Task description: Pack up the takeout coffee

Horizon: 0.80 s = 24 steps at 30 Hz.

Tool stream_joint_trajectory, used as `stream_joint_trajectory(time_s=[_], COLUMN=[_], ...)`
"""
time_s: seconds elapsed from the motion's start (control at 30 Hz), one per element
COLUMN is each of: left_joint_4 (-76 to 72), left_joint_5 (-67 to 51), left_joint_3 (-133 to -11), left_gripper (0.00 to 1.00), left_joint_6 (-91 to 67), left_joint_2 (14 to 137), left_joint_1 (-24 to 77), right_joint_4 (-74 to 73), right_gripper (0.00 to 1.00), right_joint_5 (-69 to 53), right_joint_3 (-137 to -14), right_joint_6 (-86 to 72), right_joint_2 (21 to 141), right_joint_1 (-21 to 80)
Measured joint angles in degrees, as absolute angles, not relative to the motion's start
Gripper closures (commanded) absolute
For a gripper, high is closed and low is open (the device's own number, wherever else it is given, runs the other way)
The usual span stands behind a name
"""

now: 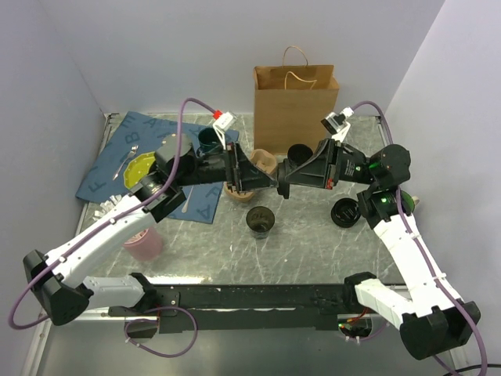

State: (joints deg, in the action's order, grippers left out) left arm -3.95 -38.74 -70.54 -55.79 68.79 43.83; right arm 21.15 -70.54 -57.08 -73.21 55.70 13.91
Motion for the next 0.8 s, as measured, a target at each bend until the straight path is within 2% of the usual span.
stream_joint_trajectory(time_s=[0.1,0.33,0.43,0.47,0.53,0.63,0.67,0.73,0.77,0.8], left_joint_4=[-4.03,-3.20,-2.70,-2.76,-2.57,-1.74,-1.34,2.63,5.43,8.19], left_joint_5=[-39.55,-39.53,-39.48,-39.59,-39.68,-39.57,-39.24,-37.65,-36.45,-35.03], left_joint_3=[-70.74,-70.91,-70.96,-71.00,-71.00,-71.07,-71.16,-71.96,-72.95,-74.08], left_gripper=[0.52,0.68,0.82,0.89,0.97,0.99,0.99,0.99,0.99,0.99], left_joint_6=[-55.61,-54.65,-54.33,-54.19,-54.06,-53.58,-53.32,-51.48,-50.46,-49.56], left_joint_2=[70.08,70.32,70.32,70.28,70.06,69.78,69.78,69.87,70.04,70.24], left_joint_1=[44.99,45.32,45.30,45.30,45.28,45.21,45.25,45.45,45.45,45.50], right_joint_4=[21.12,19.68,18.39,17.91,17.23,15.44,14.41,9.15,6.61,1.91], right_gripper=[0.83,0.83,0.83,0.82,0.77,0.60,0.50,0.41,0.30,0.25], right_joint_5=[-69.52,-68.10,-66.70,-66.39,-65.63,-64.45,-63.96,-62.92,-62.17,-61.01], right_joint_3=[-57.10,-57.14,-57.19,-57.19,-57.19,-57.21,-57.34,-58.76,-59.64,-61.32], right_joint_6=[-73.06,-71.70,-70.39,-70.17,-69.56,-68.47,-67.77,-65.14,-63.59,-61.41], right_joint_2=[55.88,56.05,55.83,55.77,55.61,55.07,54.92,54.70,54.68,54.68], right_joint_1=[14.55,16.84,17.58,17.72,17.96,18.17,18.39,18.72,18.72,18.63])
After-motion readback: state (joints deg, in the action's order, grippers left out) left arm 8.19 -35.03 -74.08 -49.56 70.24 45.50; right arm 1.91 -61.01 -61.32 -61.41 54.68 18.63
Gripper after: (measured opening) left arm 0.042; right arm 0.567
